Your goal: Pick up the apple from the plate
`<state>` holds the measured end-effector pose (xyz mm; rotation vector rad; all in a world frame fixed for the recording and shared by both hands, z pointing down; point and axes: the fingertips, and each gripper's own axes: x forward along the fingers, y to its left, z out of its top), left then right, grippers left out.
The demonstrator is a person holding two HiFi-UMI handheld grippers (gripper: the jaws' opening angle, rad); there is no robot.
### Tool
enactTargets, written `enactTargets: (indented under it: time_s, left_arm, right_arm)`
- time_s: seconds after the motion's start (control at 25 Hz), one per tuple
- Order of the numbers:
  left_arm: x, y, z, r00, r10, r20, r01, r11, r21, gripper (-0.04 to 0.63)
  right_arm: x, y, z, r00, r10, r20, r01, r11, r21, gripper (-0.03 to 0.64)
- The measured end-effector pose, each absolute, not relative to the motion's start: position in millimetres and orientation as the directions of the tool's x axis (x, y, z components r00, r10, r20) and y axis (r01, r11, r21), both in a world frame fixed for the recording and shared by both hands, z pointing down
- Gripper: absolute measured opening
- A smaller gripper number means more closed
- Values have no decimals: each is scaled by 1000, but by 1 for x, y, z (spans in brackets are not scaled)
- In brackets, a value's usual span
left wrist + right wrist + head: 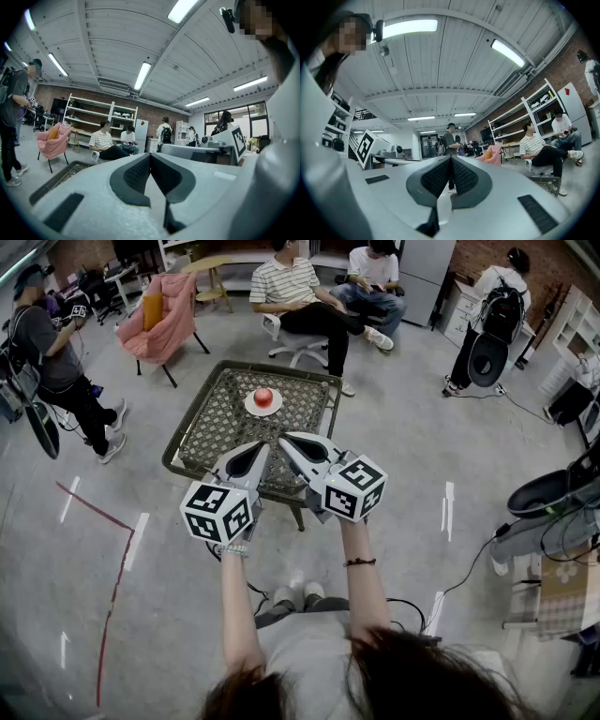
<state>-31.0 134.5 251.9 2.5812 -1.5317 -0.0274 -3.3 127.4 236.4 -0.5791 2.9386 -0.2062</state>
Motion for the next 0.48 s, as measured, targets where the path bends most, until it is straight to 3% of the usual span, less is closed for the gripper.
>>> enactTargets:
  time_s: [0.48]
  left_arm:
    - [-25, 135, 258, 465, -883, 61, -879, -452, 149, 11]
  right_arm:
    - [4, 127, 241, -922, -373, -99, -353, 919, -174, 9]
